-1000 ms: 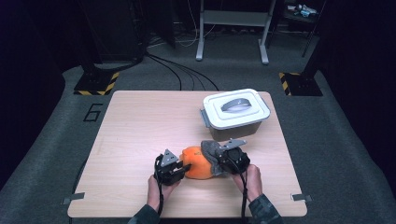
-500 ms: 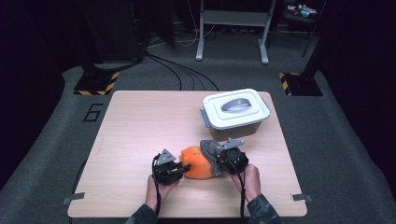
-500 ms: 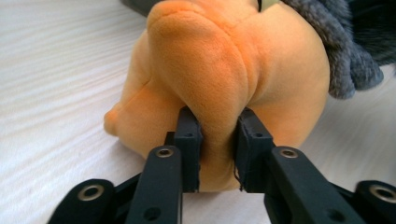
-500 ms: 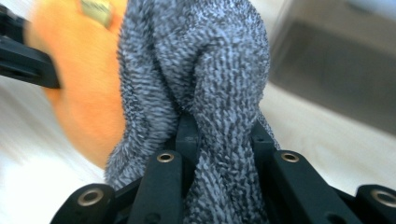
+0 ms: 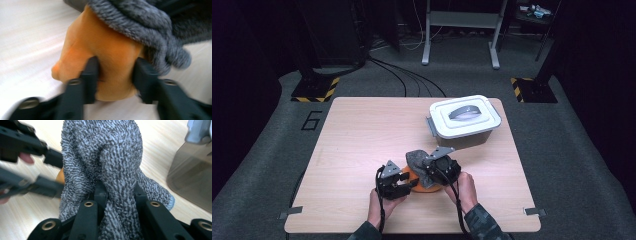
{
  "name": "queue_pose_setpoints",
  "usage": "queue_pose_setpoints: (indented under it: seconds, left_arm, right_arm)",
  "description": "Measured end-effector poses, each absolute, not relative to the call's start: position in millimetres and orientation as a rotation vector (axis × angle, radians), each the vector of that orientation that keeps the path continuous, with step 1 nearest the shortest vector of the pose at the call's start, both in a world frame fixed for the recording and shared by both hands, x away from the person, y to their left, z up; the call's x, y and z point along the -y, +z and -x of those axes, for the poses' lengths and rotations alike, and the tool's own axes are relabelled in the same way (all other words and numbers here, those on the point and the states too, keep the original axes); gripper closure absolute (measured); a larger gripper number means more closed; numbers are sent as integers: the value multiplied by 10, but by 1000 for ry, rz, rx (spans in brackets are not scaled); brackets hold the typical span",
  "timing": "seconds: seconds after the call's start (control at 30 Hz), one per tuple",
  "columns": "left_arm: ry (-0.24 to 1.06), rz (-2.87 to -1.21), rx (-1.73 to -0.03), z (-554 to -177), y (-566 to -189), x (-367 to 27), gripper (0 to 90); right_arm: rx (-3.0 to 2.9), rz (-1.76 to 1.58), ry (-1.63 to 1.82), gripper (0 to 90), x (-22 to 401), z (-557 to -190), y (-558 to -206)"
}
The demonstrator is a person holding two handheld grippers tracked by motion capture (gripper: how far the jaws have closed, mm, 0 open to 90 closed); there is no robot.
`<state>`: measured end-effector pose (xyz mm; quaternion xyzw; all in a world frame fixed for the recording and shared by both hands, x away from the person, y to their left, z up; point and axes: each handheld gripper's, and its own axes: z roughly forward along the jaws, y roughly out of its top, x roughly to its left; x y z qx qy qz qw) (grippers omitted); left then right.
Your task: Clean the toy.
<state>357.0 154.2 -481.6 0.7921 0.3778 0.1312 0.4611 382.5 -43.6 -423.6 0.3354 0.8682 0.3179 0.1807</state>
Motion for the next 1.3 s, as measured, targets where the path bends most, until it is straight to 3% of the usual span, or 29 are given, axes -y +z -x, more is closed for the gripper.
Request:
queue_pose_setpoints:
  seconds: [0.1,0.13,0.23,0.33,0.77,1.0,1.07,1.23,1.3]
  left_arm:
    - [378,-1994,-895,-3542,-4833,-1485,395]
    - [399,-2009,-874,-3533,-4872,-1459,418]
    - [426,-2013,-883,-3576,-4902,-1434,616]
    - [395,-1982,-921,-3592,-4902,-1442,696]
    - [359,-1930,-960,-3636,-4930,-1509,703]
    - [364,-1944,-962,-3641,-4900,-1523,705]
    - [380,-1948,-971,-3644,-4885,-1527,659]
    - [408,-1957,-964,-3606,-4853,-1562,383]
    - [403,-1967,-956,-3621,-4890,-1530,355]
  right_arm:
    - [-2448,-1000,915,733,472,-3862,-4262]
    - [-2446,-995,926,733,480,-3867,-4269]
    - [-2438,-981,912,732,451,-3911,-4289]
    - [-2424,-966,908,731,472,-3875,-4251]
    - [-2400,-1179,798,729,1071,-3801,-4602]
    - [-2375,-986,913,728,729,-3744,-4073]
    - [-2411,-931,858,729,539,-3793,-4127]
    - [-2420,-1005,855,732,562,-3931,-4300]
    - [-2414,-1024,855,732,602,-3954,-4314]
